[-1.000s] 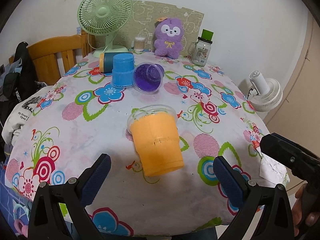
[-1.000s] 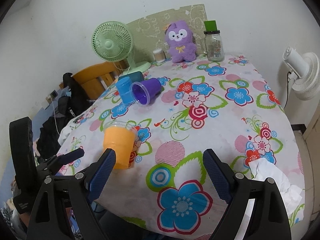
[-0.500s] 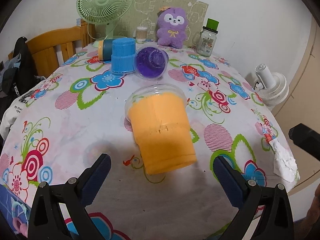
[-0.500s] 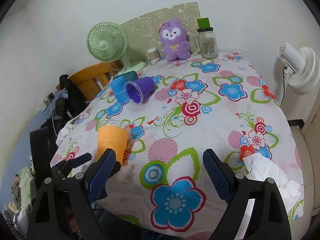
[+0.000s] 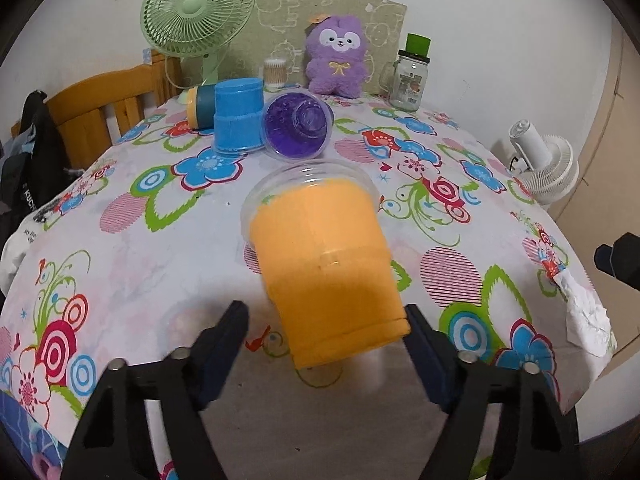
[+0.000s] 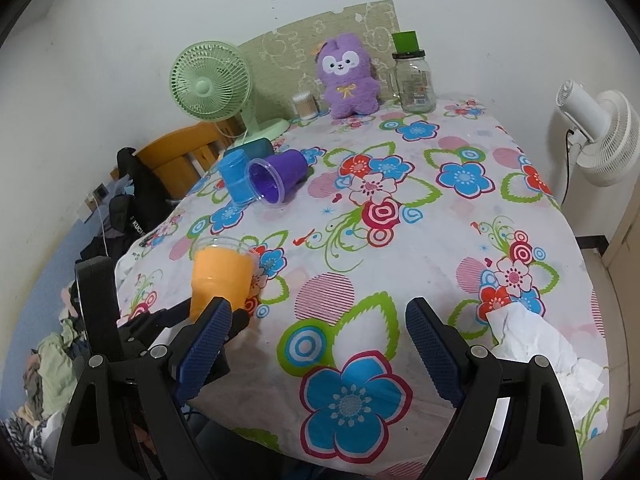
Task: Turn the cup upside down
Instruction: 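Bring the left gripper to the upright orange cup while the right gripper withdraws, then close the left gripper around the orange cup body and lift it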
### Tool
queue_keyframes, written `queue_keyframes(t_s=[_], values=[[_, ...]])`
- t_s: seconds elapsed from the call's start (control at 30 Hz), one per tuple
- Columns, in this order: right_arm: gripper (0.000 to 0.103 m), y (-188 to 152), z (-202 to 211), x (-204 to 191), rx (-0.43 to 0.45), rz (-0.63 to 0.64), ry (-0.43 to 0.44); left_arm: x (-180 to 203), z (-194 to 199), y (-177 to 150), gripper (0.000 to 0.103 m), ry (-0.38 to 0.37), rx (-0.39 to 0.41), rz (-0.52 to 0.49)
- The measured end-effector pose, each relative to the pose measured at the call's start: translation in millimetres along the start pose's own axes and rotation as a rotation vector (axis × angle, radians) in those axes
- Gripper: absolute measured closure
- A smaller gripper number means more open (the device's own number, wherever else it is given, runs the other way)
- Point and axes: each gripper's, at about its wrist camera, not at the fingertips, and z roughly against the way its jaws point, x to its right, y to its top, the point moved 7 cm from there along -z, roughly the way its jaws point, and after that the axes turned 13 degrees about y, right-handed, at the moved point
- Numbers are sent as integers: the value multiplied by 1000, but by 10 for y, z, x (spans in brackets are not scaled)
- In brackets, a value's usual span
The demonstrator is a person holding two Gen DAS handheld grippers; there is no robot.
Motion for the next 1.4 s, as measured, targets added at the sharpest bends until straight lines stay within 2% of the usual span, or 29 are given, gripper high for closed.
queue_keyframes(t_s=[0.07,0.33,0.57,0.63,0.73,1.03,1.07,1.1,1.13,1.2,1.4], values=[[12,1,-3,0,-1,3,1,6,3,9,35,-7,5,-4],[12,-1,-26,-30,-5,10,4,-41,55,56,36,-8,21,1],[12,1,-42,-69,-5,13,10,-112,264,181,37,8,65,-3],[12,-1,-46,-85,-6,16,15,-114,336,226,43,6,83,-10],[12,-13,-57,-100,-11,16,19,-102,402,283,43,11,110,-24],[12,-18,-33,-97,-9,10,12,-110,386,267,46,16,99,-26],[12,-23,-18,-91,-8,9,13,-117,387,255,44,17,98,-24],[12,-25,-11,-84,-7,8,13,-126,388,231,32,19,95,-23],[12,-29,-10,-79,-8,7,12,-133,386,200,16,18,93,-26],[12,-34,-18,-58,-11,1,11,-136,367,127,0,13,96,-39],[12,-58,-52,-41,-22,-7,8,-102,177,-16,0,1,40,-73]])
